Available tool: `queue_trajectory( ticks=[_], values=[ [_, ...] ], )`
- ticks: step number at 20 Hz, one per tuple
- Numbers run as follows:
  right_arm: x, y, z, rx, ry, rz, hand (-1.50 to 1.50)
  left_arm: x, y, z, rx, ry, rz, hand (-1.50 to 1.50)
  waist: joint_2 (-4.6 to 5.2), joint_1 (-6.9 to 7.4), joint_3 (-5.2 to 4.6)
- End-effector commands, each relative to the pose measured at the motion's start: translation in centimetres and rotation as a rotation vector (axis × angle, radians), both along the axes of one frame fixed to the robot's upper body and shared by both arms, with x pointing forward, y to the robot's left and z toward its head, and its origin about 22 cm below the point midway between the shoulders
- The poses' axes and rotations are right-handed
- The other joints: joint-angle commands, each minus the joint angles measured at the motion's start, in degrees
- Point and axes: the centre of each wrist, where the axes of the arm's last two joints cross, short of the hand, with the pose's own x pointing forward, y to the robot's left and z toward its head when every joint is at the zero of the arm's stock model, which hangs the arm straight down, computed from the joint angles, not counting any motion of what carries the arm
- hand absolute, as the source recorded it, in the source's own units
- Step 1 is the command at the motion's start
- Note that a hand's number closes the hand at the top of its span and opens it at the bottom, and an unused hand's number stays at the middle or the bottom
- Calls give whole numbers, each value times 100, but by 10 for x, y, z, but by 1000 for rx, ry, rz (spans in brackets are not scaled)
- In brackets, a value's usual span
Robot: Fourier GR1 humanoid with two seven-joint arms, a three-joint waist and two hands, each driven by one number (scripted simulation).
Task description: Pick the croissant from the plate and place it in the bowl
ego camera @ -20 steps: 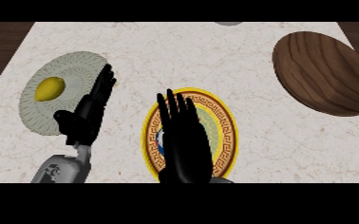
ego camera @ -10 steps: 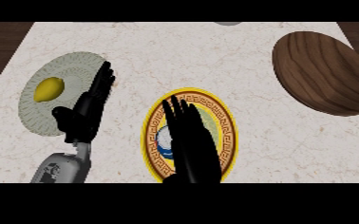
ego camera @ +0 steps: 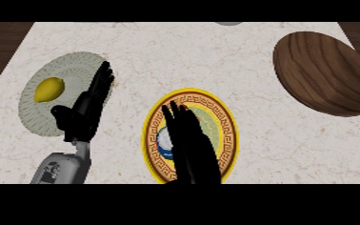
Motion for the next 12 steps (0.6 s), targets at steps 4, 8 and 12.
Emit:
queue_trajectory(
  ticks=[4,8,12],
  values=[
    [5,0,-32,45,33,-13,-150,-4,-12,2,12,-10,1,0,1,2,0],
    [5,4,-34,55,34,-19,-150,4,-3,-10,2,3,-2,0,1,0,-1],
    [34,-13,-30,40,41,-24,-150,10,0,5,7,-11,0,0,1,-4,-1]
  ],
)
